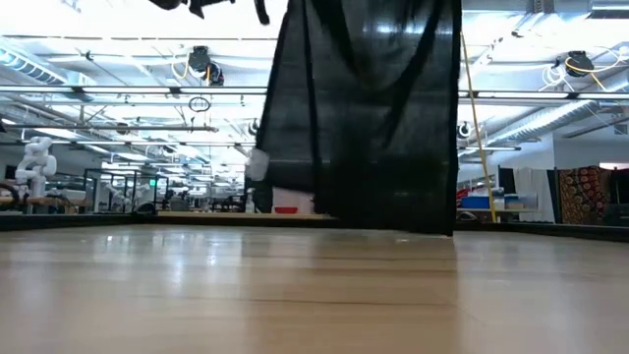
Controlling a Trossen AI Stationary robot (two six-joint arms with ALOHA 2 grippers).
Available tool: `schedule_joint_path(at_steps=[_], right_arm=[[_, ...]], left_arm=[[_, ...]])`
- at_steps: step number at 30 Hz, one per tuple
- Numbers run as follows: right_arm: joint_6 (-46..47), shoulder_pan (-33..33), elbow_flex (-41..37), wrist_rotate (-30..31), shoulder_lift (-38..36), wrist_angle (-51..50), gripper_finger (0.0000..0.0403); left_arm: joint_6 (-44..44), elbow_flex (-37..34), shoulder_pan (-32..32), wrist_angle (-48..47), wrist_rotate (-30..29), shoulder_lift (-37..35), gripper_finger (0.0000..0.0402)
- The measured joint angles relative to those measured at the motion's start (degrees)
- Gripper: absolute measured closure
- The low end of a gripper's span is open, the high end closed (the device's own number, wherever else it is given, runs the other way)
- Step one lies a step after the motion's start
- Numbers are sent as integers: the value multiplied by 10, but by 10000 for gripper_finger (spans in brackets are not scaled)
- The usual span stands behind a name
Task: Roll napkin
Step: Fold the black napkin
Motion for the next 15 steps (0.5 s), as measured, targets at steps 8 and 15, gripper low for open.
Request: schedule_joint_path(at_steps=[8,15], right_arm=[[-33,1,0,-119,-14,1,403],[164,6,0,-374,11,-251,403]], left_arm=[[-74,71,-1,-230,280,-41,400],[255,70,-97,-842,240,-83,400]])
